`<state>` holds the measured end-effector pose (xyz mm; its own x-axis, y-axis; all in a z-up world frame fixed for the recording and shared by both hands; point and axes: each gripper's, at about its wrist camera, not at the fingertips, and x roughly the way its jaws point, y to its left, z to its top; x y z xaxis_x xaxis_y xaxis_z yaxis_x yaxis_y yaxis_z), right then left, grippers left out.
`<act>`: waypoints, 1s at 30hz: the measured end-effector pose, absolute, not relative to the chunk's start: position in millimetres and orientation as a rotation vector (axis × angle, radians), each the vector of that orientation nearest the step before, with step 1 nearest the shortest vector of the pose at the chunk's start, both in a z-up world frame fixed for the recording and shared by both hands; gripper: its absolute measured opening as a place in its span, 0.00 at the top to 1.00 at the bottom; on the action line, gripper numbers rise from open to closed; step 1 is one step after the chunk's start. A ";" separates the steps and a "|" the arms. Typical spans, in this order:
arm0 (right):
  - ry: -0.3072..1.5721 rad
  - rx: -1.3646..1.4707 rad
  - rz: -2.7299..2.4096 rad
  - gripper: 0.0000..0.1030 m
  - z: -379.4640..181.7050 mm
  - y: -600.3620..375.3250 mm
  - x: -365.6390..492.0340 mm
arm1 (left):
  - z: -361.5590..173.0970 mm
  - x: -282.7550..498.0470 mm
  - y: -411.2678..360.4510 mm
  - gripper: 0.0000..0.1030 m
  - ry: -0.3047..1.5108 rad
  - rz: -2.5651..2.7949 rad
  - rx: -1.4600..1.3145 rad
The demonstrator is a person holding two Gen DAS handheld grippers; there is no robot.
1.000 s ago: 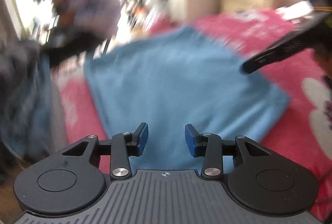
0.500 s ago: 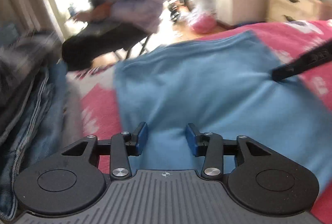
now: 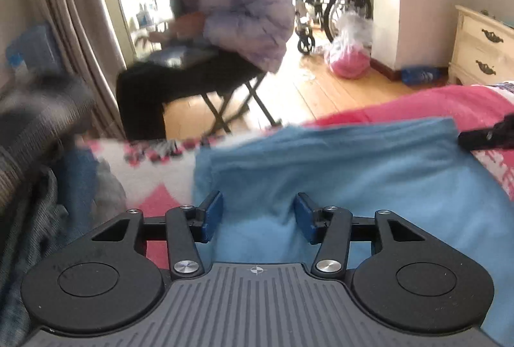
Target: Fold clothes
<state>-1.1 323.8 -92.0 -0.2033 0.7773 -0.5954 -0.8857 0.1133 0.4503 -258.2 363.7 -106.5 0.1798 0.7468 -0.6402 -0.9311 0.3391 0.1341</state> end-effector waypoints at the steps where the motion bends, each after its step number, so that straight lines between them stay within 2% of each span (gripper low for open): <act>1: 0.942 -0.152 1.564 0.91 -91.7 327.8 -4.2 | -105.5 -258.4 366.0 0.51 0.685 1.222 -0.316; 4: 0.936 -0.181 1.577 0.92 -96.0 340.0 -14.1 | -102.6 -258.9 372.8 0.51 0.664 1.247 -0.314; 7: 0.918 -0.163 1.465 0.96 -101.8 346.7 -11.8 | -99.7 -259.4 379.6 0.51 0.642 1.273 -0.312; 8: 0.912 -0.128 1.420 0.92 -101.2 343.7 -8.6 | -98.7 -259.6 381.9 0.51 0.635 1.281 -0.311; 15: 0.950 -0.077 1.524 0.90 -95.3 337.0 -14.2 | -89.4 -260.9 386.1 0.51 0.630 1.313 -0.277; 18: 0.973 -0.021 1.347 0.87 -101.6 330.9 -5.7 | -87.1 -260.0 391.6 0.51 0.654 1.369 -0.292; 30: 0.841 0.313 1.337 0.86 -38.1 215.6 15.2 | 4.4 -288.8 304.2 0.49 0.458 1.179 -0.259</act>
<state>15.2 215.6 -38.1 0.0002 0.9353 -0.3538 -0.7241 0.2441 0.6451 -288.8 304.2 4.4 0.3054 0.8260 -0.4738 -0.9292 0.3673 0.0414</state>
